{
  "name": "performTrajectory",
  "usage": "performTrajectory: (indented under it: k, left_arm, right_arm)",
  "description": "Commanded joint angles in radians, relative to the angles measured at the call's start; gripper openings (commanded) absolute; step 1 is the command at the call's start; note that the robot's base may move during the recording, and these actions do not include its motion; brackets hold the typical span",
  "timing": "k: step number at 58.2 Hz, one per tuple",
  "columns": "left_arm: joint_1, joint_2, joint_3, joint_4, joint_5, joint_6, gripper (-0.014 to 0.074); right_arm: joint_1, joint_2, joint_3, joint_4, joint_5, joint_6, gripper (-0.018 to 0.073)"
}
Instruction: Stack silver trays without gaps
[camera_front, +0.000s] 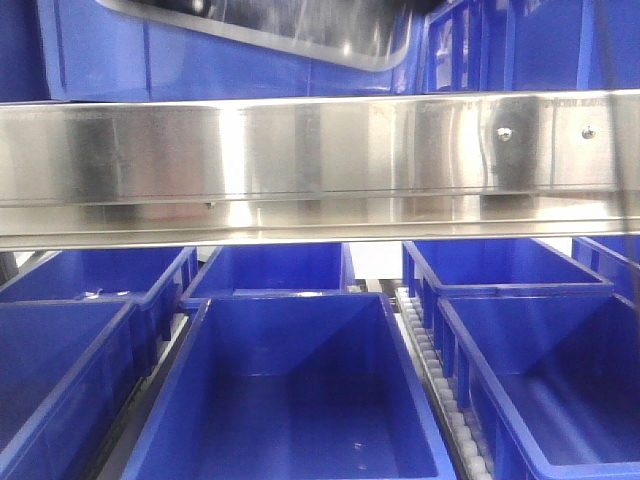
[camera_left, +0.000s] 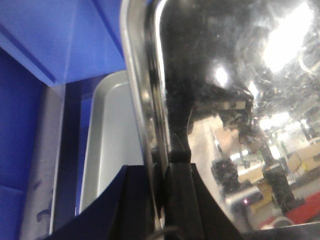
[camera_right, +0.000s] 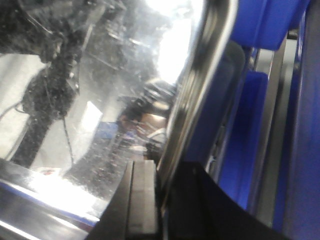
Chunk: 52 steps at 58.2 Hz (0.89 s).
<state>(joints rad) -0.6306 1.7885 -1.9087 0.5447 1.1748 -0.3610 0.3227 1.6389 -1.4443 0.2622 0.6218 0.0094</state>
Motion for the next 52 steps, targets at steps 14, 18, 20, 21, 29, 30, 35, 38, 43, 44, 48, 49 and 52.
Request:
performTrajectory:
  k: [14, 18, 20, 21, 29, 30, 35, 38, 43, 44, 48, 49, 52]
  left_arm:
    - [-0.004, 0.041, 0.000, -0.022, -0.042, 0.021, 0.0106]
    - [0.001, 0.048, 0.000, -0.022, -0.042, 0.021, 0.0153]
    - [0.003, 0.048, 0.000, -0.022, -0.042, 0.021, 0.0176]
    - [0.005, 0.048, 0.000, -0.022, -0.042, 0.021, 0.0184]
    - [0.020, 0.048, 0.000, -0.024, -0.042, 0.019, 0.0233]
    - [0.022, 0.048, 0.000, -0.024, -0.040, 0.019, 0.0237]
    - [0.039, 0.048, 0.000, -0.024, -0.038, 0.019, 0.0239]
    - [0.049, 0.048, 0.000, -0.024, -0.038, 0.019, 0.0239]
    - [0.062, 0.045, 0.000, -0.024, -0.036, 0.019, 0.0239]
    - [0.066, 0.045, 0.000, -0.024, -0.036, 0.019, 0.0239]
    - [0.074, 0.035, 0.000, -0.024, -0.036, 0.019, 0.0239]
    - [0.074, 0.030, -0.001, -0.024, -0.038, 0.019, 0.0237]
    - [0.074, 0.016, -0.002, -0.024, -0.042, 0.019, 0.0230]
  right_arm:
    - [0.017, 0.016, -0.012, 0.006, -0.087, -0.035, 0.0258]
    - [0.017, 0.016, -0.012, 0.006, -0.097, -0.035, 0.0243]
    - [0.017, 0.016, -0.012, 0.006, -0.102, -0.035, 0.0233]
    - [0.017, 0.016, -0.012, 0.006, -0.103, -0.035, 0.0231]
    - [0.017, 0.016, -0.012, 0.013, -0.116, -0.035, 0.0224]
    - [0.017, 0.016, -0.012, 0.013, -0.119, -0.035, 0.0224]
    - [0.017, 0.016, -0.012, 0.020, -0.135, -0.035, 0.0224]
    - [0.017, 0.016, -0.012, 0.022, -0.139, -0.035, 0.0224]
    - [0.017, 0.016, -0.012, 0.022, -0.139, -0.035, 0.0224]
    - [0.017, 0.016, -0.012, 0.022, -0.141, -0.035, 0.0224]
    - [0.017, 0.012, -0.020, 0.022, -0.136, -0.035, 0.0224]
    - [0.017, 0.012, -0.027, 0.022, -0.125, -0.035, 0.0224]
    - [0.017, 0.003, -0.054, 0.022, -0.094, -0.035, 0.0221]
